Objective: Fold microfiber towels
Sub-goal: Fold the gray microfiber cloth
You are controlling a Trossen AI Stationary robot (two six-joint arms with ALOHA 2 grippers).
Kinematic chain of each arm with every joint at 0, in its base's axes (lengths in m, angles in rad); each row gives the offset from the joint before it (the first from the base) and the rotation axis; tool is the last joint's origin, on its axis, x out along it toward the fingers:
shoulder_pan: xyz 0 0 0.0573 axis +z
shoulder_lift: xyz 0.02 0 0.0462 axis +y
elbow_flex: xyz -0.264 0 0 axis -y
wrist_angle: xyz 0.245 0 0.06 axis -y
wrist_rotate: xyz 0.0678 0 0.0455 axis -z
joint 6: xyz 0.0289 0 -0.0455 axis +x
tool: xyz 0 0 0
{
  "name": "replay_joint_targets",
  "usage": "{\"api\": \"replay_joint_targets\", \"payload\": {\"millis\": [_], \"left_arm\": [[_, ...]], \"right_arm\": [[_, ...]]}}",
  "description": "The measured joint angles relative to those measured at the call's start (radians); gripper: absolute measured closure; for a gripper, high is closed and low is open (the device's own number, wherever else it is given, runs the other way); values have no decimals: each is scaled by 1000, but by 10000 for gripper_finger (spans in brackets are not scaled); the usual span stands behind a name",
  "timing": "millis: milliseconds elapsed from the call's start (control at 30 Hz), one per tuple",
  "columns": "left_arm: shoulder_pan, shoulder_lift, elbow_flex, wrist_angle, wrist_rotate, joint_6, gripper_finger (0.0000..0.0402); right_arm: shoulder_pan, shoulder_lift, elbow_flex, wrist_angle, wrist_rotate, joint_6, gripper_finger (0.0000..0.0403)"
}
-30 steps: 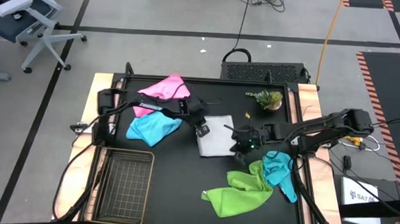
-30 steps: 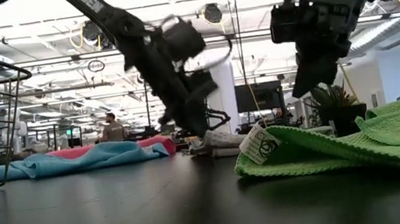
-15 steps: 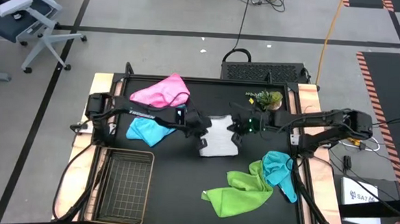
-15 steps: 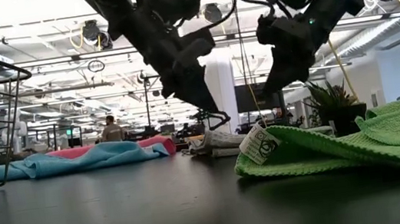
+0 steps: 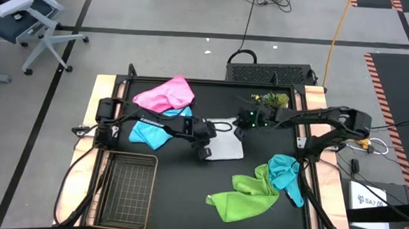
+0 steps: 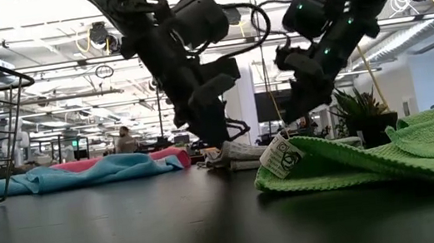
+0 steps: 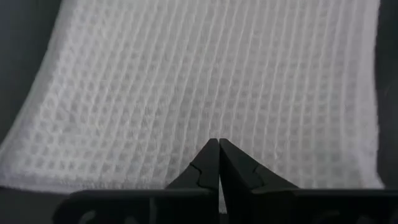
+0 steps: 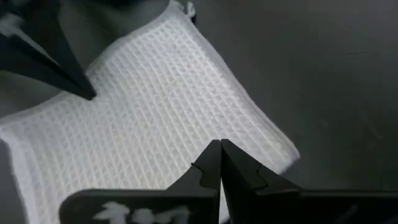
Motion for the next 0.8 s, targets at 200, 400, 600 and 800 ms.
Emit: {"api": "replay_joint_targets", "payload": {"millis": [200,400,600,800], "left_arm": [[-3,0,1,2,18,-12,397],[-14,0,1,12,12,-14,385],[-15,12,1,51,37,-15,397],[-21,53,1,78,114,-59,389]], "right_arm": [[-7,79,0,46,0,-30,403],[-26,83,0,44,1,-60,403],[-62,83,0,41,2,-81,403],[-97,83,0,34,3,-93,403]]}}
